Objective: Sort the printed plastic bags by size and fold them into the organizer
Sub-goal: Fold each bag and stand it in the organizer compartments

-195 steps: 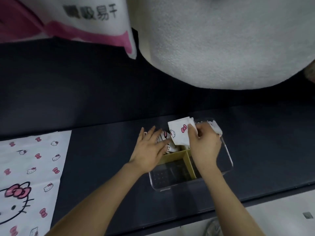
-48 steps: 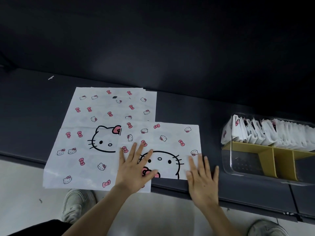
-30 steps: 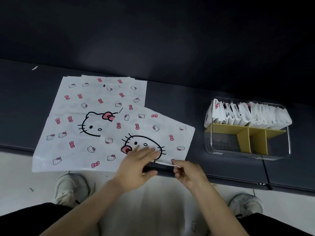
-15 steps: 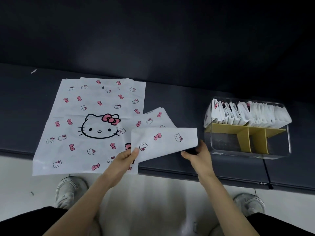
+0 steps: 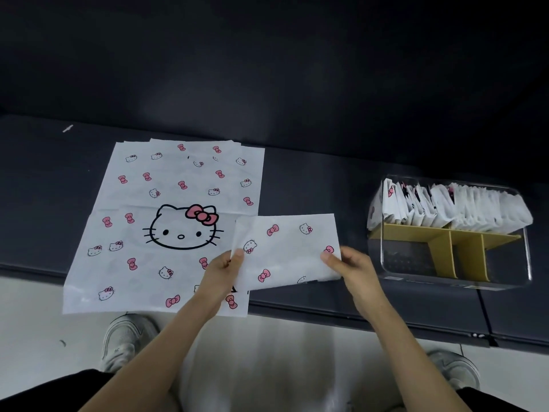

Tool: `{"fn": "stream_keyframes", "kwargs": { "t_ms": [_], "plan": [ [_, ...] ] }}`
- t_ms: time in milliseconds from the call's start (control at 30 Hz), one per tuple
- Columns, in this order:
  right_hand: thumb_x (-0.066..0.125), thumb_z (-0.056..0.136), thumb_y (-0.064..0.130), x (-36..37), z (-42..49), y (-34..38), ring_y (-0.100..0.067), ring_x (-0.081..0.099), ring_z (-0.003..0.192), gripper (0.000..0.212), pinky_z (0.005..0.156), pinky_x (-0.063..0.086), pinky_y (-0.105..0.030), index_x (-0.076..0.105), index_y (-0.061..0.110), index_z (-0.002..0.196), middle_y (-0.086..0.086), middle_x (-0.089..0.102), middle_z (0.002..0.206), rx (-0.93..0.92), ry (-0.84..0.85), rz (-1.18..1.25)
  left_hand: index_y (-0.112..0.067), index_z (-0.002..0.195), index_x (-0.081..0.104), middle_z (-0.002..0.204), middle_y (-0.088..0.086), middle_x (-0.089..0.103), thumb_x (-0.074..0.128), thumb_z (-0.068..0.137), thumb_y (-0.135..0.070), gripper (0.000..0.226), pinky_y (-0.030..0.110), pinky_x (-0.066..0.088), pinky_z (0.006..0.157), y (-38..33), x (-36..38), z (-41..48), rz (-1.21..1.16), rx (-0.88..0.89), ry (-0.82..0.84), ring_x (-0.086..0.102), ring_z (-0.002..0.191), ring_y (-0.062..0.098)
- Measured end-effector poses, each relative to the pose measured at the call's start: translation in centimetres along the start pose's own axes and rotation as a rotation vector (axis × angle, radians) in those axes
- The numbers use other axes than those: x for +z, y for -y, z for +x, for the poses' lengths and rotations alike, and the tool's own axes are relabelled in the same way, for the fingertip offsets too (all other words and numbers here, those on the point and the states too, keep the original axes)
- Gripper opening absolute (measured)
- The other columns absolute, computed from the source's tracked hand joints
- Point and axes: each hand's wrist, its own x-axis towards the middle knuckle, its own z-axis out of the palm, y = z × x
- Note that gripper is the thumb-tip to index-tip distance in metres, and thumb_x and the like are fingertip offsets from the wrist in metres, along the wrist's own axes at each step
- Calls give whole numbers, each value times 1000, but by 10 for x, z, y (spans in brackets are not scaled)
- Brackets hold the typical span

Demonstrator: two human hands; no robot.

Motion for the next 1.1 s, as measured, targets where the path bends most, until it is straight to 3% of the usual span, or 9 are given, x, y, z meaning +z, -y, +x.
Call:
{"fn": "stream_keyframes", "kwargs": {
  "t_ms": [67,200,533,733,800,867,933,1000,1100],
  "plan": [
    [76,77,35,1,3,-4,-19,40,67,53,65,31,-28,52,-11,67,-12,44,64,54,-114,-46,-15,65,46,62,0,40,46,99,-32,38,17,30,49,1,6,3,82,23,-82,35,56,13],
    [70,83,22,4,3,-22,-15,26,52,53,52,22,-29,34,15,45,8,28,40,167,-238,-374,-6,76,51,62,2,41,51,95,-28,29,25,28,48,8,16,7,236,72,-233,35,55,18],
    [59,91,29,14,0,-31,-15,40,52,47,51,30,-28,37,23,50,5,43,50,173,-371,-654,-12,90,56,68,2,57,45,99,-30,23,25,31,52,9,29,13,327,110,-444,52,67,26],
    [57,91,32,16,3,-32,-21,48,61,44,48,28,-25,41,21,52,4,46,53,219,-389,-685,-12,92,52,72,5,58,41,100,-34,26,30,36,56,6,31,19,633,133,-469,54,68,30],
    [57,91,32,17,4,-33,-22,47,61,44,47,27,-25,41,21,52,4,45,53,237,-388,-687,-8,92,51,68,9,57,48,97,-28,21,29,35,53,6,30,19,803,221,-498,55,61,32],
    [57,90,31,17,5,-35,-22,46,61,44,51,28,-27,40,21,51,4,43,52,241,-394,-686,-1,93,54,70,16,56,67,82,-13,21,32,37,50,10,27,19,1024,469,-527,54,57,33],
    [57,91,32,15,6,-37,-21,46,60,42,50,29,-27,44,16,54,3,44,52,232,-391,-696,2,102,57,88,23,58,72,63,5,42,46,46,68,19,26,24,1155,747,-529,53,76,38],
    [57,92,33,15,5,-37,-17,46,57,38,47,27,-24,52,10,62,2,47,54,223,-376,-710,3,115,57,116,27,57,63,53,18,64,47,32,102,28,26,32,1187,937,-352,46,108,41],
    [57,92,34,14,5,-37,-16,47,56,37,48,29,-24,59,5,70,1,50,57,210,-367,-713,1,135,46,145,18,40,50,85,-6,51,34,9,117,38,25,30,1191,905,-97,37,134,34]
  ]
}}
